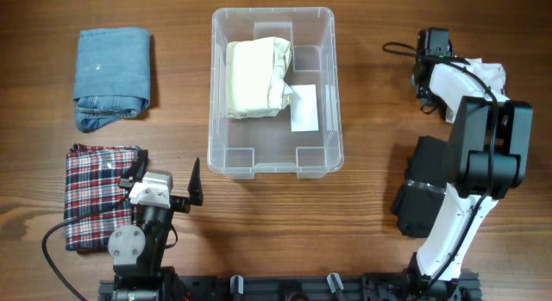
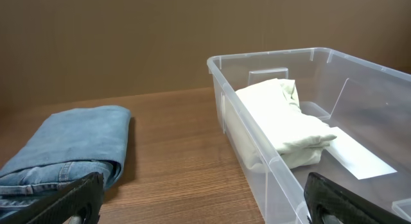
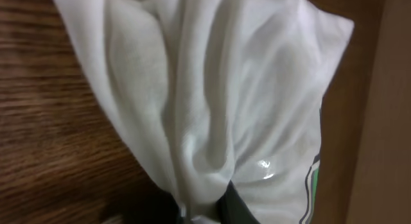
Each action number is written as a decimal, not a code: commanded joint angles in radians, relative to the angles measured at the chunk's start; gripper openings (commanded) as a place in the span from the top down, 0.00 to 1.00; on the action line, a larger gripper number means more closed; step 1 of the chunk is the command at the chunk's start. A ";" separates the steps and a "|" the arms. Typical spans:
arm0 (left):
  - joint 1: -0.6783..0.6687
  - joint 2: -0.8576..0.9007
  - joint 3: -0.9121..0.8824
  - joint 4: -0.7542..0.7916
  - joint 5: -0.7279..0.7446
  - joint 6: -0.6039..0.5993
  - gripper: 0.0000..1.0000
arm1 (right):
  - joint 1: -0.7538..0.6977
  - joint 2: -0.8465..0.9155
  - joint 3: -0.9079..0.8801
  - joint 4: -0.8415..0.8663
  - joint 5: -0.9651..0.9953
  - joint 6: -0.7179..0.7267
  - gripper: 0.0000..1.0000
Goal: Pack container
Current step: 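Lift the white shirt with the right gripper and carry it to the bin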
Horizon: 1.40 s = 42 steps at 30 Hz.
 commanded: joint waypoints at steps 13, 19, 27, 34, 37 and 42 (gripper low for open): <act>0.008 -0.011 -0.004 -0.006 -0.006 0.011 0.00 | 0.071 -0.494 0.050 -0.015 -0.021 0.171 0.96; 0.008 -0.011 -0.004 -0.006 -0.006 0.011 0.00 | 0.300 -0.670 0.050 -0.042 -0.020 0.191 0.96; 0.008 -0.011 -0.004 -0.006 -0.006 0.011 0.00 | 0.656 -0.712 0.050 -0.041 -0.021 0.352 0.96; 0.008 -0.011 -0.004 -0.006 -0.006 0.011 0.00 | 0.740 -0.646 0.050 -0.003 -0.101 0.513 0.96; 0.008 -0.011 -0.004 -0.006 -0.006 0.011 0.00 | 0.740 -0.597 0.050 -0.007 -0.111 0.578 0.96; 0.008 -0.011 -0.004 -0.006 -0.006 0.011 0.00 | 0.740 -0.524 0.050 -0.009 -0.178 0.709 0.96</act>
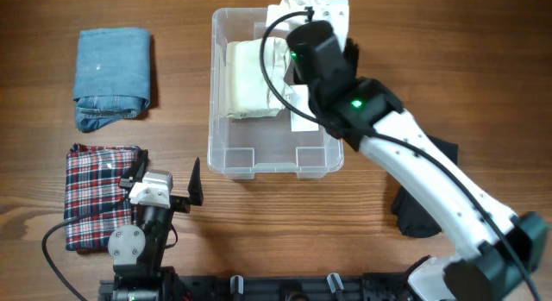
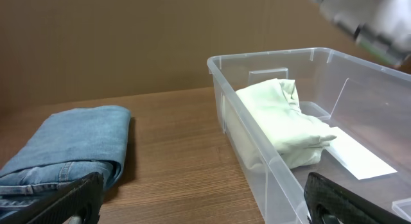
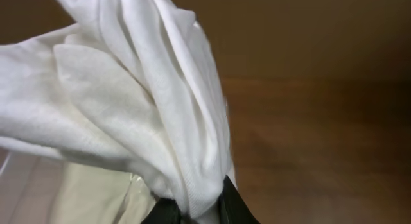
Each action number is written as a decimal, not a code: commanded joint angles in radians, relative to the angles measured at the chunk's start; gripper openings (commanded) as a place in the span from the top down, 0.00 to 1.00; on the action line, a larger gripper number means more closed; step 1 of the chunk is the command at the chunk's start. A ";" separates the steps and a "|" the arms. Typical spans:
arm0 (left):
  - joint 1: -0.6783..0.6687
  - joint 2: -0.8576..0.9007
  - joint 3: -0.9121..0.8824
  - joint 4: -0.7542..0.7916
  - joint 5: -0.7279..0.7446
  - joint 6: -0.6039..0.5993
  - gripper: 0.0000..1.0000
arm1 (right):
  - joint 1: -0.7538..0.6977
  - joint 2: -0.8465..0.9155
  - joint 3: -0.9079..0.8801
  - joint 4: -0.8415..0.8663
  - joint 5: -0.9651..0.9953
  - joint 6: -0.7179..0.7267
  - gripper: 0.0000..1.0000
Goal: Pack container
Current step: 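Lift the white shirt with the right gripper and carry it to the bin, then lower the white shirt onto the cream cloth and release it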
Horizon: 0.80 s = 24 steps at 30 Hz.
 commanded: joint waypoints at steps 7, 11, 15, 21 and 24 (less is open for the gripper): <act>0.008 -0.011 -0.004 -0.006 -0.006 0.011 0.00 | 0.004 0.132 0.020 0.006 -0.071 0.239 0.96; 0.008 -0.011 -0.004 -0.006 -0.006 0.011 0.00 | 0.004 0.182 0.020 0.009 -0.007 0.261 0.96; 0.008 -0.011 -0.004 -0.006 -0.006 0.011 0.00 | 0.004 0.225 0.020 -0.002 0.045 0.257 0.96; 0.008 -0.011 -0.004 -0.006 -0.006 0.011 0.00 | 0.004 0.265 0.020 -0.001 0.099 0.253 0.96; 0.008 -0.011 -0.004 -0.006 -0.006 0.011 0.00 | 0.004 0.294 0.020 0.004 0.109 0.259 0.96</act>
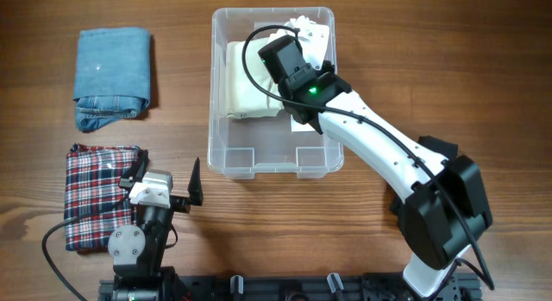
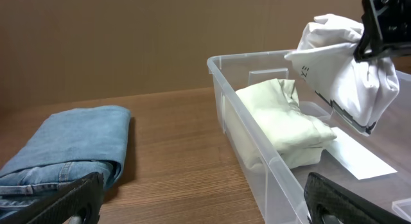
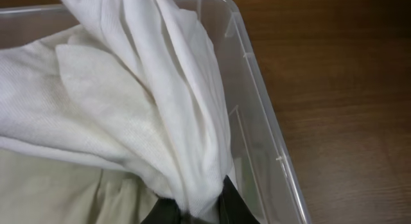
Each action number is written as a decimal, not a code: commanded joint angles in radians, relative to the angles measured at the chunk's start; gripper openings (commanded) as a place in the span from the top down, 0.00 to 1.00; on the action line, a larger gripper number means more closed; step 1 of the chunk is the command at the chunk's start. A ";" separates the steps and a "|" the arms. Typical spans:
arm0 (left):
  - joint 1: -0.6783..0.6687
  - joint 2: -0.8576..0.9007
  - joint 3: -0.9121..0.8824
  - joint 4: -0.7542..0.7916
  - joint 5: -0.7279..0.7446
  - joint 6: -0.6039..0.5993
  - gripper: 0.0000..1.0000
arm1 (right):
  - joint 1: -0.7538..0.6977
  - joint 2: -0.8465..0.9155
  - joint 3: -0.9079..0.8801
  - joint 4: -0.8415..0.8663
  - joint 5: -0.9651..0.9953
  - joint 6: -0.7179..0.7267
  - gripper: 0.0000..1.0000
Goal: Pack container
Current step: 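Lower the white shirt onto the cream cloth and release it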
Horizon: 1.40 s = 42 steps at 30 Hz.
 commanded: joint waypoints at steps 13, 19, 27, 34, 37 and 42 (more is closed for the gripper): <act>0.008 -0.011 -0.004 -0.006 -0.006 0.011 0.00 | 0.003 0.101 0.020 0.178 -0.051 -0.092 0.48; 0.008 -0.011 -0.004 -0.006 -0.006 0.011 0.00 | 0.003 0.078 0.020 0.250 -0.093 -0.174 0.36; 0.008 -0.011 -0.004 -0.006 -0.006 0.011 0.00 | -0.005 -0.005 0.020 0.293 -0.127 -0.189 0.52; 0.008 -0.011 -0.004 -0.006 -0.006 0.011 0.00 | -0.061 0.036 0.020 0.230 -0.207 -0.154 0.95; 0.008 -0.011 -0.004 -0.006 -0.006 0.011 0.00 | -0.081 0.068 0.020 0.230 -0.270 -0.131 0.96; 0.008 -0.011 -0.004 -0.006 -0.006 0.011 0.00 | -0.099 0.137 0.020 0.248 -0.404 -0.127 0.96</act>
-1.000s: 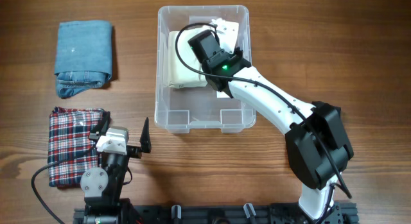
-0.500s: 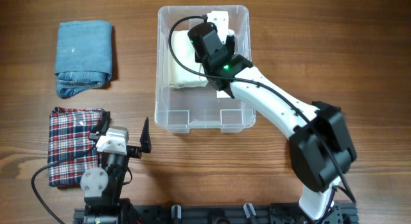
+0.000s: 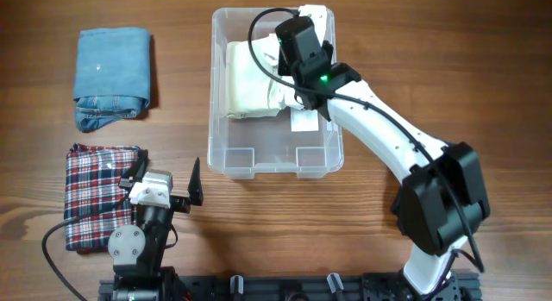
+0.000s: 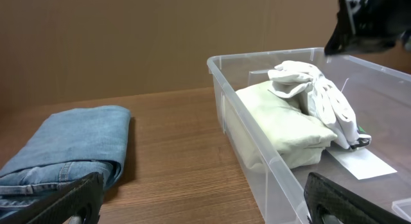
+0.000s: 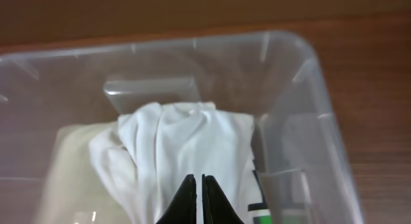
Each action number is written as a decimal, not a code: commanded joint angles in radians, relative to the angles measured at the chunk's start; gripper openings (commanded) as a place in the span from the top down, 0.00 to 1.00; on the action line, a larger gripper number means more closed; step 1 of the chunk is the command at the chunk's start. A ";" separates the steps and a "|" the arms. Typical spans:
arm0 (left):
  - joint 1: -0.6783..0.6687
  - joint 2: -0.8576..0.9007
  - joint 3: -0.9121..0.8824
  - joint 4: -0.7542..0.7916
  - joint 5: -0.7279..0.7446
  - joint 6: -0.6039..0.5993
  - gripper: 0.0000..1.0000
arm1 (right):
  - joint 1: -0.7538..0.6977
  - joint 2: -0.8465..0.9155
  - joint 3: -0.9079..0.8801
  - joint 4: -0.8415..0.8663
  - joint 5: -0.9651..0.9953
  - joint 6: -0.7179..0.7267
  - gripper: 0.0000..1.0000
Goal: Pack container
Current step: 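Lower the white shirt onto the cream cloth and release it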
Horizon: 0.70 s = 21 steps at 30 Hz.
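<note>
The clear plastic container (image 3: 211, 94) stands at the middle back of the table. A folded cream garment (image 3: 246, 77) lies in its far left part. A crumpled white garment (image 5: 186, 140) with a green and black tag rests on the cream one's right side, also visible from the left wrist as the white garment (image 4: 321, 102). My right gripper (image 5: 198, 179) hangs shut just above it with nothing between its fingers, over the container's far end (image 3: 293, 38). My left gripper (image 4: 202, 205) is open near the table's front left (image 3: 164, 182), holding nothing.
Folded blue jeans (image 3: 112, 77) lie at the back left and a folded plaid shirt (image 3: 99, 193) at the front left beside my left arm. A black garment (image 3: 414, 189) lies by the right arm's base. A white paper slip (image 4: 359, 163) lies on the container floor.
The white garment, then hanging from my shut right gripper over the container, now lies inside on the cream garment. The gripper has let it go and is shut, empty, above it.
My right gripper was first shut on the white garment at the table's far right. Then it held the garment over the container's far rim, and later lower over its inside. Now the garment lies in the container. The left arm stayed still throughout.
</note>
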 commanded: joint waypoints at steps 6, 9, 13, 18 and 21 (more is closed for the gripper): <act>0.008 -0.011 -0.003 -0.006 -0.006 0.011 0.00 | -0.005 0.162 0.013 -0.010 -0.245 0.051 0.96; 0.008 -0.011 -0.004 -0.006 -0.006 0.011 0.00 | -0.004 0.190 0.013 -0.021 -0.286 0.051 0.96; 0.008 -0.011 -0.004 -0.006 -0.006 0.011 0.00 | -0.003 0.185 0.013 -0.028 -0.264 0.048 0.96; 0.008 -0.011 -0.004 -0.006 -0.006 0.011 0.00 | -0.003 0.080 0.013 -0.033 -0.150 0.048 0.96; 0.008 -0.011 -0.004 -0.006 -0.006 0.011 0.00 | -0.002 0.000 0.013 -0.032 -0.148 0.044 0.96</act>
